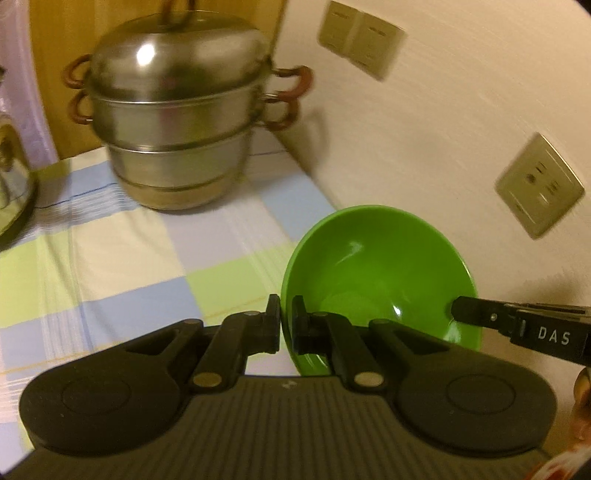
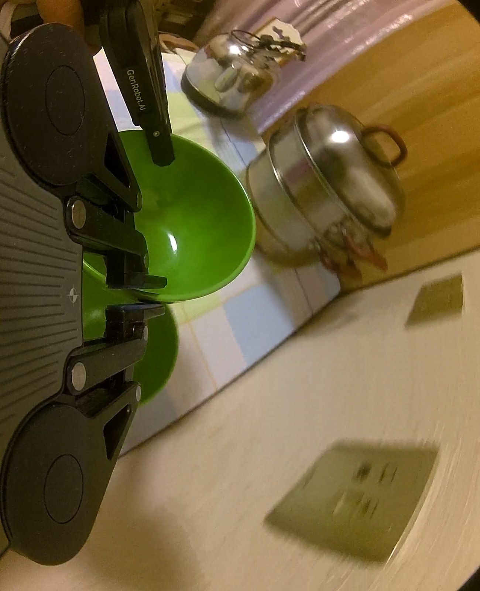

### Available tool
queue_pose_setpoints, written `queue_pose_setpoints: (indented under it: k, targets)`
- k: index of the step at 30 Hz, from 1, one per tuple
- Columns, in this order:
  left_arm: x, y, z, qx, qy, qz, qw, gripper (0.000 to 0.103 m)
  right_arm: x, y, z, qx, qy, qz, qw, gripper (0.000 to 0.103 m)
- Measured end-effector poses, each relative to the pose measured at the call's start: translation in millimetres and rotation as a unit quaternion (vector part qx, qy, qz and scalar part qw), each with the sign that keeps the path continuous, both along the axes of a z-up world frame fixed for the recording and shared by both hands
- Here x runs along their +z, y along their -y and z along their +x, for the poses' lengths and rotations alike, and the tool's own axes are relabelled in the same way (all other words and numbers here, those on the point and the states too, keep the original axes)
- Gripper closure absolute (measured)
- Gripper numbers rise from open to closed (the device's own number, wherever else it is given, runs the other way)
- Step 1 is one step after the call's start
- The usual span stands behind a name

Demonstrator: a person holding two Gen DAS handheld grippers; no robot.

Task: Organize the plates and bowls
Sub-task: 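Lift the green bowl with both grippers and lower it into the nested bowls, then open both grippers and withdraw them from the bowl stack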

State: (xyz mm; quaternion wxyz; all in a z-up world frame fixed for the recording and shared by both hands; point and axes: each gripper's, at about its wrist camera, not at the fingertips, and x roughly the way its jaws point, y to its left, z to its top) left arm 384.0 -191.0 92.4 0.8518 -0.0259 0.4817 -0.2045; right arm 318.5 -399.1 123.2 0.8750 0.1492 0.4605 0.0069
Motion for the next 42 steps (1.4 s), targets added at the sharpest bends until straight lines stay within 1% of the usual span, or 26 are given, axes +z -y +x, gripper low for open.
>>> queue_pose_setpoints:
  k: [4,8,17,22,26,39,41,42]
  targets:
    - [-6,23,-7,-0.016,-0.006,0.002,0.9999,0.099,-7,23,-14,-0.016,-0.008,0.002,1.000,0.096]
    - [-18,39,-10,-0.023,-0.017,0.006,0.9996,0.099,-17,40,-19,-0.025,-0.017,0.004,1.000,0.096]
    - [-52,60,-10,-0.035,-0.039,0.015,0.9985,0.099,-48,64,-21,-0.040,-0.040,0.016,0.998,0.096]
    - [-66,65,-8,-0.037,-0.046,0.020,0.9981,0.099,-66,70,-14,-0.044,-0.052,0.022,0.997,0.097]
    - [-73,71,-8,-0.043,-0.042,0.032,0.9977,0.099,-77,72,-9,-0.046,-0.058,0.023,0.997,0.097]
    - [-87,74,-6,-0.043,-0.044,0.043,0.9972,0.098,-92,74,-5,-0.042,-0.068,0.028,0.996,0.097]
    - [-87,73,-7,-0.045,-0.042,0.042,0.9972,0.098,-92,74,-5,-0.041,-0.070,0.028,0.996,0.096]
    - [-87,73,-7,-0.043,-0.043,0.043,0.9972,0.095,-93,74,-5,-0.040,-0.071,0.029,0.996,0.096]
